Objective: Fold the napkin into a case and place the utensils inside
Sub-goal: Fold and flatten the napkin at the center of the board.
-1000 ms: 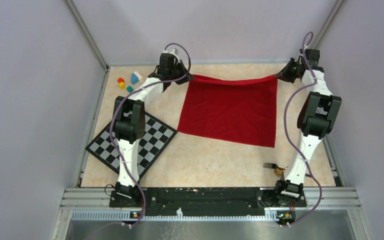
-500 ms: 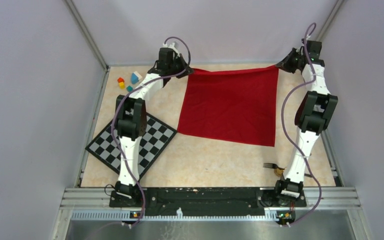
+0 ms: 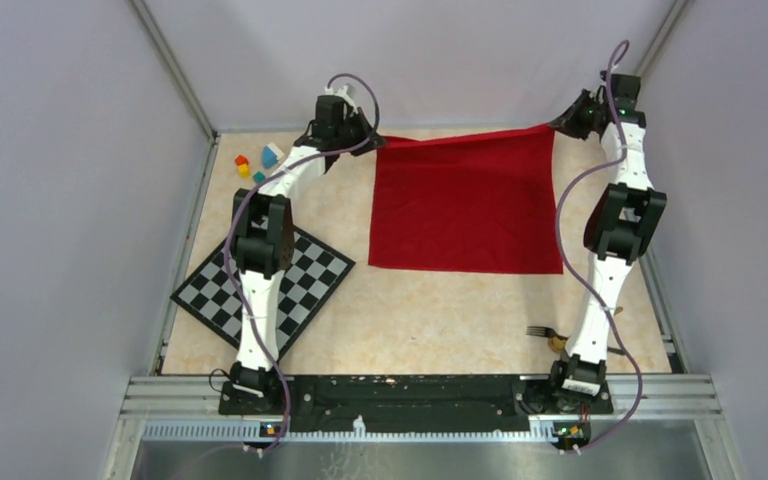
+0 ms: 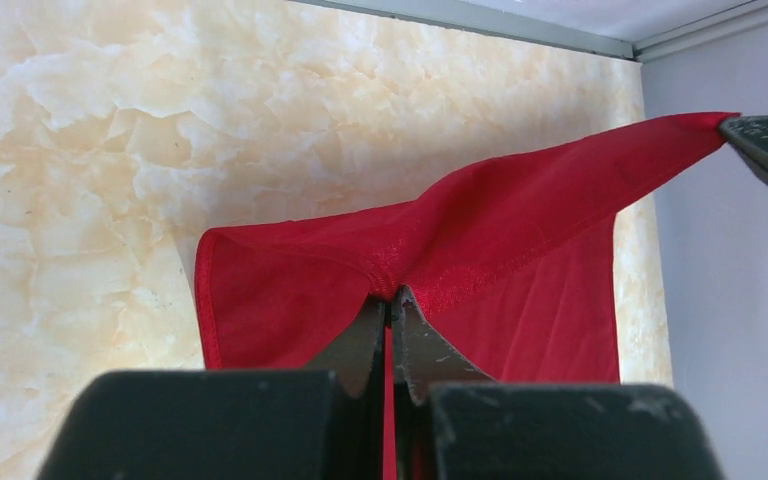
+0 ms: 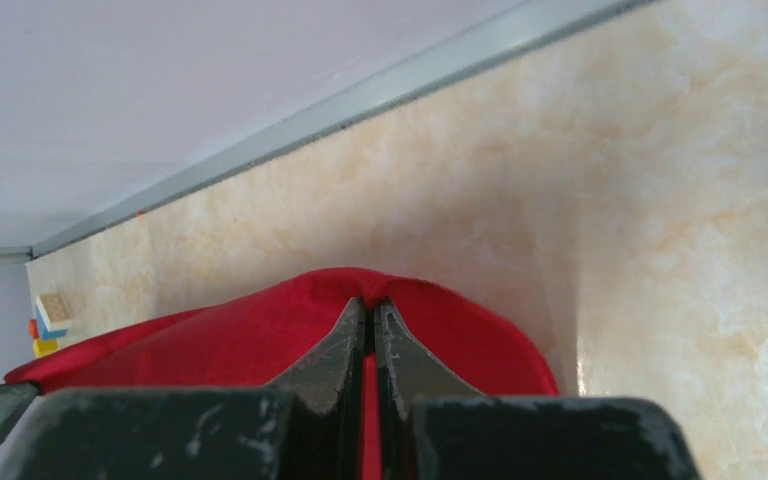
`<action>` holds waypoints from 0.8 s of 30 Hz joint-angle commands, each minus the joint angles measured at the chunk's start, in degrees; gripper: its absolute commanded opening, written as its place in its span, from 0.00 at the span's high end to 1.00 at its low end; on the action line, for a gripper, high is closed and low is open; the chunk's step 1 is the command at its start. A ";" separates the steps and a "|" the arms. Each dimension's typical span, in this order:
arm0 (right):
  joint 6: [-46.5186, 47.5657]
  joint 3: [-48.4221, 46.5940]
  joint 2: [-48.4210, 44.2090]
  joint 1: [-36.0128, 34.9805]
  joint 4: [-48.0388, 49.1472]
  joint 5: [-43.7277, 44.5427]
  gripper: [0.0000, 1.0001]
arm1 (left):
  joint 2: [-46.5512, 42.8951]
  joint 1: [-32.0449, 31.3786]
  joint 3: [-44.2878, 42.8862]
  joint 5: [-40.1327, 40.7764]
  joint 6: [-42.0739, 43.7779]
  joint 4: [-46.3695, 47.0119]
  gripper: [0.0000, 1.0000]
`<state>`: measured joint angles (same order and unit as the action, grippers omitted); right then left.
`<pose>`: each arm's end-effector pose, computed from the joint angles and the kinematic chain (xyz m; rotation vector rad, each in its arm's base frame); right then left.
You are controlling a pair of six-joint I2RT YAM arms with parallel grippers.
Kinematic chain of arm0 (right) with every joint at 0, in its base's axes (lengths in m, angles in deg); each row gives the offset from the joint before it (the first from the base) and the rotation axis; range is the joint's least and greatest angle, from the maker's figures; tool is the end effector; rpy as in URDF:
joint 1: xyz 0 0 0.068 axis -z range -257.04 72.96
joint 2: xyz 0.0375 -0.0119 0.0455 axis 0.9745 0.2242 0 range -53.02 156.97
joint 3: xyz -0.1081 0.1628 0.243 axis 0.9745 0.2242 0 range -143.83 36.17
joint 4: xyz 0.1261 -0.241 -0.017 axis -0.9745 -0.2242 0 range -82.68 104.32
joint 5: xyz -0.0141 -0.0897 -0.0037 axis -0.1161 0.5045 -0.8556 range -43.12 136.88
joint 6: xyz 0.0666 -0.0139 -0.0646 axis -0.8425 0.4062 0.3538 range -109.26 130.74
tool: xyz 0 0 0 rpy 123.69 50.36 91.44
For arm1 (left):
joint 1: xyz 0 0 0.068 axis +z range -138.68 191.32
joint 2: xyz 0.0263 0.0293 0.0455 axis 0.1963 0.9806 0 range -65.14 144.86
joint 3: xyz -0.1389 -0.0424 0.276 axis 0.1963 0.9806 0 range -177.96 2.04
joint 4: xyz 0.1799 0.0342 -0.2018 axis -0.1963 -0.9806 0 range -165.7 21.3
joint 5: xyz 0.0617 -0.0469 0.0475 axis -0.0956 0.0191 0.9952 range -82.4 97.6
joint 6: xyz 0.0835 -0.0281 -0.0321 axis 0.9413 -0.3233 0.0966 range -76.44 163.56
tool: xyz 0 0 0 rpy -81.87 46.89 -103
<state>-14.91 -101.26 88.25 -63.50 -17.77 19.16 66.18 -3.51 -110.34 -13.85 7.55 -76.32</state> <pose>0.6295 -0.1111 0.2590 0.4708 2.1373 0.6498 0.5913 -0.1885 0.2471 -0.1455 2.1252 -0.9232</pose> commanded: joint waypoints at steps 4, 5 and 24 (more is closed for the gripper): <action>3.79 16.50 -14.54 -1.42 -4.76 4.26 1.00 | -4.88 0.52 2.57 -1.99 0.65 -2.61 1.00; 4.11 20.76 -17.81 -1.70 -4.66 4.86 1.00 | -6.42 0.45 4.98 -1.82 0.15 -3.15 1.00; 7.32 72.71 -50.00 0.08 4.73 14.63 1.00 | -33.27 -5.31 46.65 -4.13 1.09 -7.04 1.00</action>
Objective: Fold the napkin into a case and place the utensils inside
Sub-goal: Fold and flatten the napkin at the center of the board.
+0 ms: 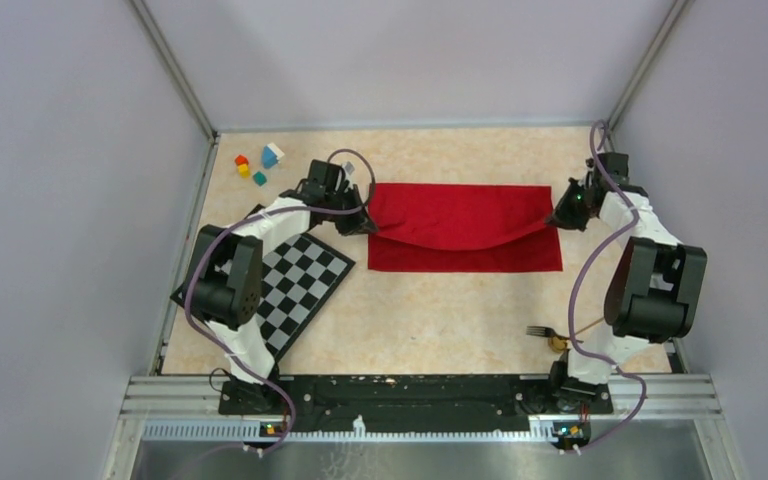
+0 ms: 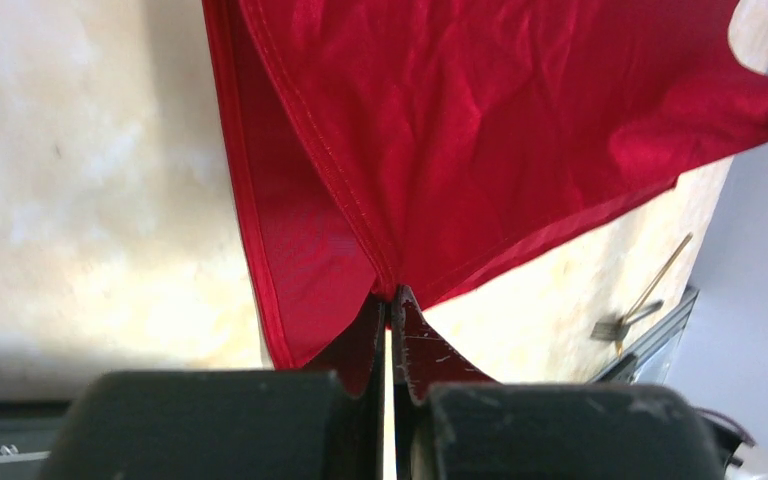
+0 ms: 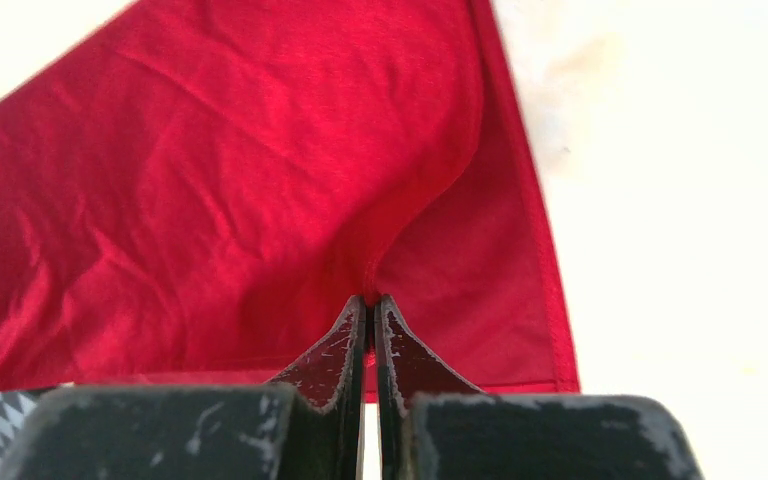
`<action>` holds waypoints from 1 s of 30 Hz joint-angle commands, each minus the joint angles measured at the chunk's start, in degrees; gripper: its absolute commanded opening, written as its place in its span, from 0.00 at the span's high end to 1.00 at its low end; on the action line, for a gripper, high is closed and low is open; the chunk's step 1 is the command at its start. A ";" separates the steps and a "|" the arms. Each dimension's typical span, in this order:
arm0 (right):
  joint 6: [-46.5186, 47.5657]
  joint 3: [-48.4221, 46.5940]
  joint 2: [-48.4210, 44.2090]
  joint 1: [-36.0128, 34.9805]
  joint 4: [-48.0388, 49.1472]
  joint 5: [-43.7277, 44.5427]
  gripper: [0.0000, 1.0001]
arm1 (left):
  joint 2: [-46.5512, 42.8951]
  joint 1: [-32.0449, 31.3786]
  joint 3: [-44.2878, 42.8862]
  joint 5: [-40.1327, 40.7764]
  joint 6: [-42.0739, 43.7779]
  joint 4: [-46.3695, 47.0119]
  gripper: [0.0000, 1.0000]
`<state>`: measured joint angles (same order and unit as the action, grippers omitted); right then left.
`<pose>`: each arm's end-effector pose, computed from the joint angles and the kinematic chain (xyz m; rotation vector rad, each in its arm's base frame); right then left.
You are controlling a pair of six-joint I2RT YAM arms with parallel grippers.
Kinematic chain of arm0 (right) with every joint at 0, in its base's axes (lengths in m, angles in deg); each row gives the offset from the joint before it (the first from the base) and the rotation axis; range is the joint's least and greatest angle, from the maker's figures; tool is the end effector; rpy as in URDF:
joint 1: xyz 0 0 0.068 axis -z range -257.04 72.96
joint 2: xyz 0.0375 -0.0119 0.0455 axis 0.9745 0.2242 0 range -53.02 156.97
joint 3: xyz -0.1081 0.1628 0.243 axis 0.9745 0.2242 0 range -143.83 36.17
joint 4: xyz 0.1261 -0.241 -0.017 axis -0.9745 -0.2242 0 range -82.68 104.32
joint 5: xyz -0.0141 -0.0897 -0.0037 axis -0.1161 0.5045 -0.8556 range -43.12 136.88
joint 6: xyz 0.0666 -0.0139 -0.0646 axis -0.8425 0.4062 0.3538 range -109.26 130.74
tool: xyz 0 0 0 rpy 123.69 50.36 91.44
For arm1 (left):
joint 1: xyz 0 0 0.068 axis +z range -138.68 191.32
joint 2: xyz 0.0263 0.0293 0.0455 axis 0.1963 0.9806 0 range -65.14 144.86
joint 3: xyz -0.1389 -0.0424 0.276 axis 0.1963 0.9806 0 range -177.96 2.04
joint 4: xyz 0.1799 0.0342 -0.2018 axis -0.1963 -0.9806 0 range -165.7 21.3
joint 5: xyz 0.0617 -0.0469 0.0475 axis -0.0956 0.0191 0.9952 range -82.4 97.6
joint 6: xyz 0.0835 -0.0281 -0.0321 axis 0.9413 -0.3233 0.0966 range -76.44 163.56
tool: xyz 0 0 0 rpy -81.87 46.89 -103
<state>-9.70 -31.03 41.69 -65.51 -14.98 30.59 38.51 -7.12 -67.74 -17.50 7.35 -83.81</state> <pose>0.3824 -0.0537 0.2213 0.5990 2.4862 0.4239 0.4035 -0.1723 0.2022 -0.1836 2.5437 -0.9390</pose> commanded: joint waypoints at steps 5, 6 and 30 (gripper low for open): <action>1.55 5.12 -4.56 3.01 3.02 3.79 1.00 | -7.45 -4.00 8.10 0.62 1.31 0.65 1.00; 1.53 5.49 -4.47 3.02 3.14 3.86 1.00 | -7.62 -4.50 8.59 0.73 1.19 0.62 1.00; 1.02 12.35 -5.29 3.03 6.12 5.66 1.00 | -5.76 -8.58 11.85 8.00 2.37 -0.96 1.00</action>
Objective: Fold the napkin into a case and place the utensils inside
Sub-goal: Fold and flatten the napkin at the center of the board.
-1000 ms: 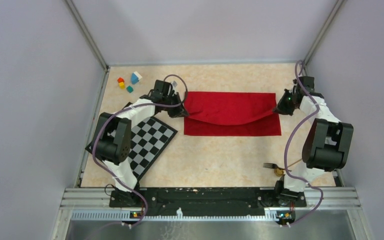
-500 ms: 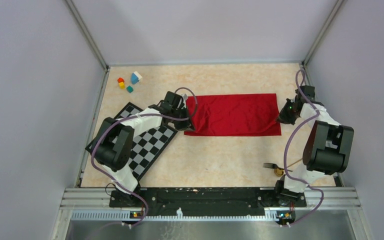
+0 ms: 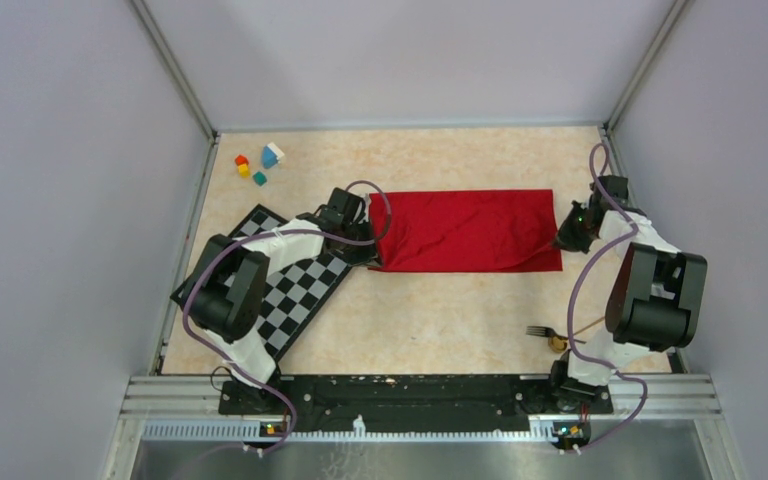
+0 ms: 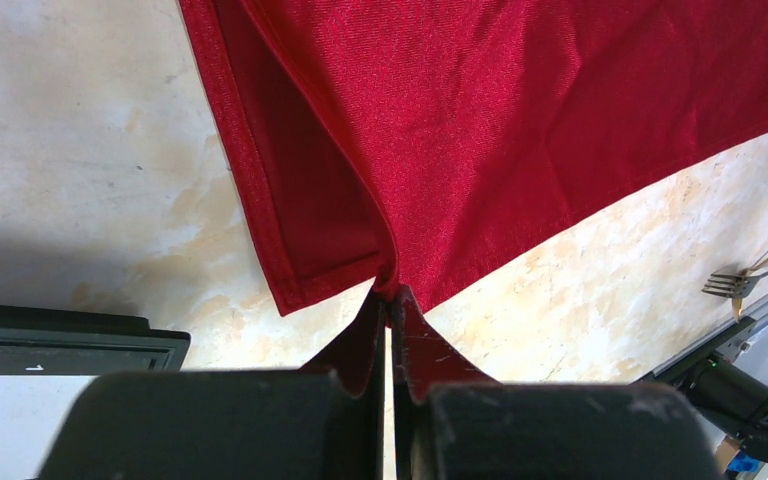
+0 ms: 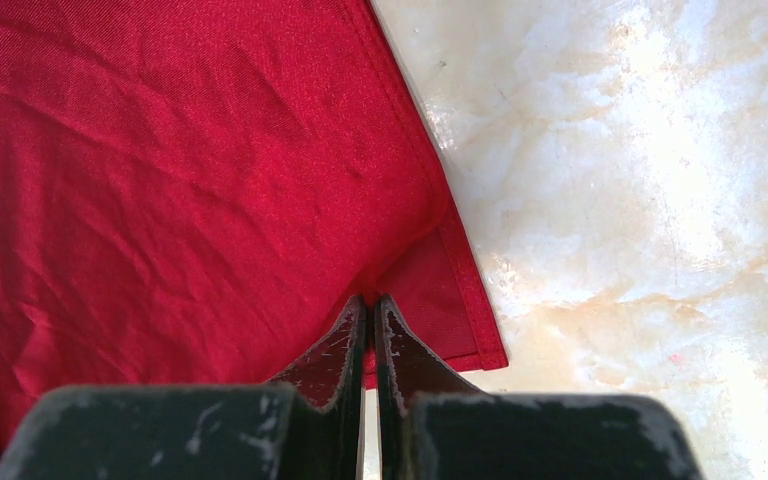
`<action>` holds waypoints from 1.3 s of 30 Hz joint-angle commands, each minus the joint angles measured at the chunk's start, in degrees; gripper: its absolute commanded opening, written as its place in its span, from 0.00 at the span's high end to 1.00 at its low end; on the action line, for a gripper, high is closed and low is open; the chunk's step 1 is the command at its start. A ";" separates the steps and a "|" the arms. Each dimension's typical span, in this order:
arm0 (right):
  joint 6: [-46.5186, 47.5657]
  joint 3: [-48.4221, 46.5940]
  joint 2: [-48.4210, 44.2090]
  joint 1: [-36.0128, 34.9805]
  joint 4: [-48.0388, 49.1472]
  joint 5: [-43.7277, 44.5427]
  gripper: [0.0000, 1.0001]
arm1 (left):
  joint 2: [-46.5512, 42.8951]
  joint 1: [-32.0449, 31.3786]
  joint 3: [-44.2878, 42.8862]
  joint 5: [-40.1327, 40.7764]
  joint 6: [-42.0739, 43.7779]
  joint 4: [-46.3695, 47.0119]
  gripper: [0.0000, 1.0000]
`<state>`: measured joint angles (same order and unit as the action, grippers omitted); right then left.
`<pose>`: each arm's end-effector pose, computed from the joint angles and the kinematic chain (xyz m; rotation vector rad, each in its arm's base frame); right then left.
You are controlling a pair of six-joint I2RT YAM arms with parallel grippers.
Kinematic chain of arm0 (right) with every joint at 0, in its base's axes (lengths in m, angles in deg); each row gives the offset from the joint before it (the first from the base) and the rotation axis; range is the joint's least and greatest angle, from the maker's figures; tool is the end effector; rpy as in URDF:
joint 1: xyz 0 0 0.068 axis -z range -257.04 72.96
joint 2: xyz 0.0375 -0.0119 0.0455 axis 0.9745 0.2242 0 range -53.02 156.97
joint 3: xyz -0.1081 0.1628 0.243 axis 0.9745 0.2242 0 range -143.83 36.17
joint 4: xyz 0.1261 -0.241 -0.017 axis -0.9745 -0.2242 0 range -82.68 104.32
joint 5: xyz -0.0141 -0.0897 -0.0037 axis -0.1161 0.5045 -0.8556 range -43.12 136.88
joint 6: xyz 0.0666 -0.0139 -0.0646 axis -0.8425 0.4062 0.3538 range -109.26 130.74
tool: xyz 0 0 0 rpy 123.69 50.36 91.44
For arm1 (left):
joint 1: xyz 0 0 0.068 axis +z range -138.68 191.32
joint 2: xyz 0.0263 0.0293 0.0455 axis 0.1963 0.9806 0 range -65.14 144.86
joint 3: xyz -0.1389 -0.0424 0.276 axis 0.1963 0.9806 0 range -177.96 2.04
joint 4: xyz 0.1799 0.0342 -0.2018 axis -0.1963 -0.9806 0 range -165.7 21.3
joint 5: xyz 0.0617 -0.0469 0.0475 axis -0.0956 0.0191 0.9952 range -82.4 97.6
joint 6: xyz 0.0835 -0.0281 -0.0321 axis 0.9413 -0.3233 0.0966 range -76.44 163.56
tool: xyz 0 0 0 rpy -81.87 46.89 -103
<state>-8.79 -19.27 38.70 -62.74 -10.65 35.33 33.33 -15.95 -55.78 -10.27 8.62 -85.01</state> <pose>0.3405 -0.0693 0.1763 0.7014 2.5406 0.2972 0.3285 -0.1985 0.1631 -0.0551 2.7029 -0.7772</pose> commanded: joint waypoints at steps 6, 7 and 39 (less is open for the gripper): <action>-0.05 1.35 -1.88 0.27 2.26 0.85 1.00 | 0.11 0.27 -0.25 0.31 0.85 0.90 0.99; -0.07 1.54 -1.87 0.23 2.29 0.83 1.00 | 0.18 0.26 -0.24 0.15 0.76 1.01 0.99; -0.25 3.06 -1.46 0.23 3.22 0.56 1.00 | 0.93 0.20 -2.55 3.96 1.96 -1.91 0.94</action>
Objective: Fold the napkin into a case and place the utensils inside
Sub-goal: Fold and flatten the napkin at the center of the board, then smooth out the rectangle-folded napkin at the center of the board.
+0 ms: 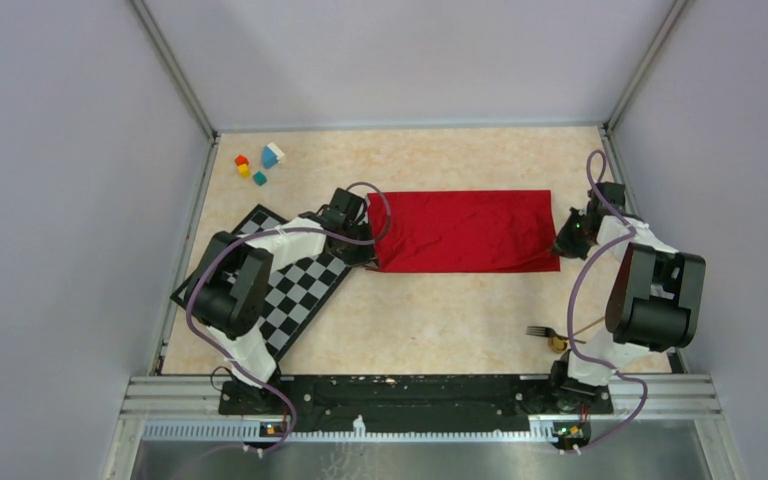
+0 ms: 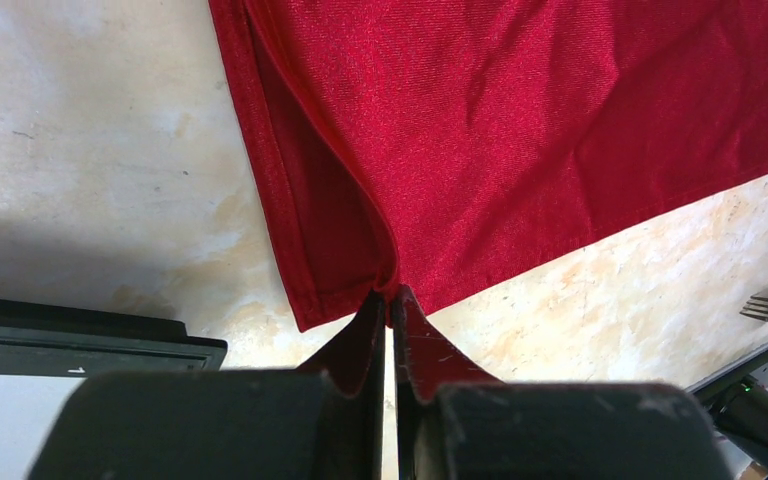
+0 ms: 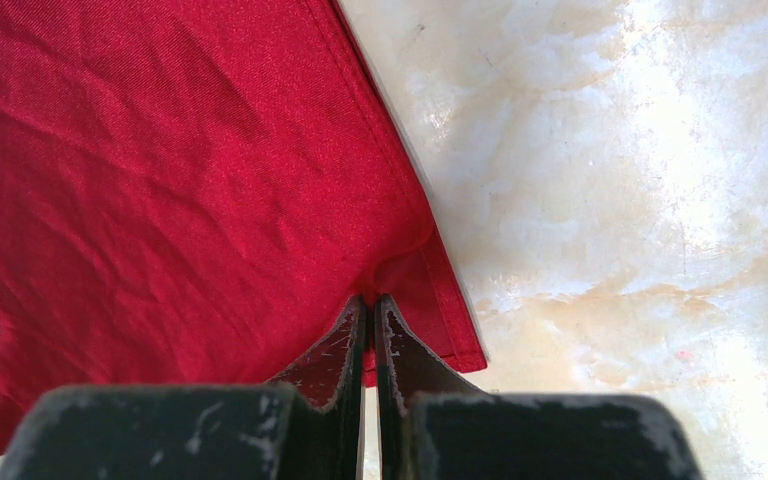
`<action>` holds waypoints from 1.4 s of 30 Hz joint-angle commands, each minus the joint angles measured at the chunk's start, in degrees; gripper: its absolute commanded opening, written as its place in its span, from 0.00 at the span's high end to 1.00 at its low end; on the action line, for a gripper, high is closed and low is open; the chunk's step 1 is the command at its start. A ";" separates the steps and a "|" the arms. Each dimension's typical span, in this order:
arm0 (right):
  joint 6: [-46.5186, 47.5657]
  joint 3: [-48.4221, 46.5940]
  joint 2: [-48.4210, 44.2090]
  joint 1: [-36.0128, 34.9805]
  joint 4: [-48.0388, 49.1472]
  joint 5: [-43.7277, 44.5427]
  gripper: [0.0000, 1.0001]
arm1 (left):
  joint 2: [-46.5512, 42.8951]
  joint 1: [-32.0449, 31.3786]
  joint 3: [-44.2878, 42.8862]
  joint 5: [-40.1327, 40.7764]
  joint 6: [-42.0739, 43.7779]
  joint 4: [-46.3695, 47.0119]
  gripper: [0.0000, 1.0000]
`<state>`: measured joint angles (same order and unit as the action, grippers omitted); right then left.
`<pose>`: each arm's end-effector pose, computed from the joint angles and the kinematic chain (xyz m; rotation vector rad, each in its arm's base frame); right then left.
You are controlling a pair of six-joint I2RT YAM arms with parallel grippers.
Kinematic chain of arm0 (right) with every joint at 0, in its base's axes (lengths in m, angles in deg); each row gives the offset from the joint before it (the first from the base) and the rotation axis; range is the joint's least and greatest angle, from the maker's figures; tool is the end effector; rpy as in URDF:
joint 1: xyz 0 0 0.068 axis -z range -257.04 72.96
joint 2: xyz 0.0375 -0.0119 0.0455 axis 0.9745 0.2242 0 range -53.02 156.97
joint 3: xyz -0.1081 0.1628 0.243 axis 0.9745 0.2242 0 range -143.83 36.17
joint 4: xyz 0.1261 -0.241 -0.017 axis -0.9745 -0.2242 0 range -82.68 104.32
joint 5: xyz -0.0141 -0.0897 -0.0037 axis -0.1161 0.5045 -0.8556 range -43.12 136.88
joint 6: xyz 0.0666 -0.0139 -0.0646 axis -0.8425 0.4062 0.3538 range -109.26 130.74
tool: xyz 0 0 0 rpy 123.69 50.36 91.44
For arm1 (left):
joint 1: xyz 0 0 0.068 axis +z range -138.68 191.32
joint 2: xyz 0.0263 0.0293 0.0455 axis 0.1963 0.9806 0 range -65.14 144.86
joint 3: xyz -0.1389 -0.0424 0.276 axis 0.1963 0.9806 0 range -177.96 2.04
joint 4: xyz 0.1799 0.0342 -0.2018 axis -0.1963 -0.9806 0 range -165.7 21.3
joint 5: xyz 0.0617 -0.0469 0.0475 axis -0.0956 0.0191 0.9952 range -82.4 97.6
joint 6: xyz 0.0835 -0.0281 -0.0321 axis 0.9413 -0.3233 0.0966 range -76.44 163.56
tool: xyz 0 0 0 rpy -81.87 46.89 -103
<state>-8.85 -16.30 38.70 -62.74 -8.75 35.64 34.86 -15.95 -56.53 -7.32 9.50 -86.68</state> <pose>0.3324 -0.0677 0.1624 0.7121 2.5574 0.2913 0.3317 -0.1954 0.1541 -0.0642 2.7319 -0.6884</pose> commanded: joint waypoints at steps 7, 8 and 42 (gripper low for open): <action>-0.11 0.60 -1.93 0.21 1.49 0.14 1.00 | -0.10 0.28 -1.80 1.23 0.90 -0.10 0.93; -0.11 0.84 -1.98 0.28 1.60 0.05 1.00 | -0.08 0.23 -2.01 1.45 1.05 -0.27 0.93; -1.56 5.51 -4.91 -3.94 3.30 0.75 0.50 | 6.24 -0.60 -9.38 -0.21 2.02 -1.27 0.32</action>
<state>-10.47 -12.85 33.63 -67.11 -8.20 33.98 40.46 -16.97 -67.76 -9.72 10.83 -89.78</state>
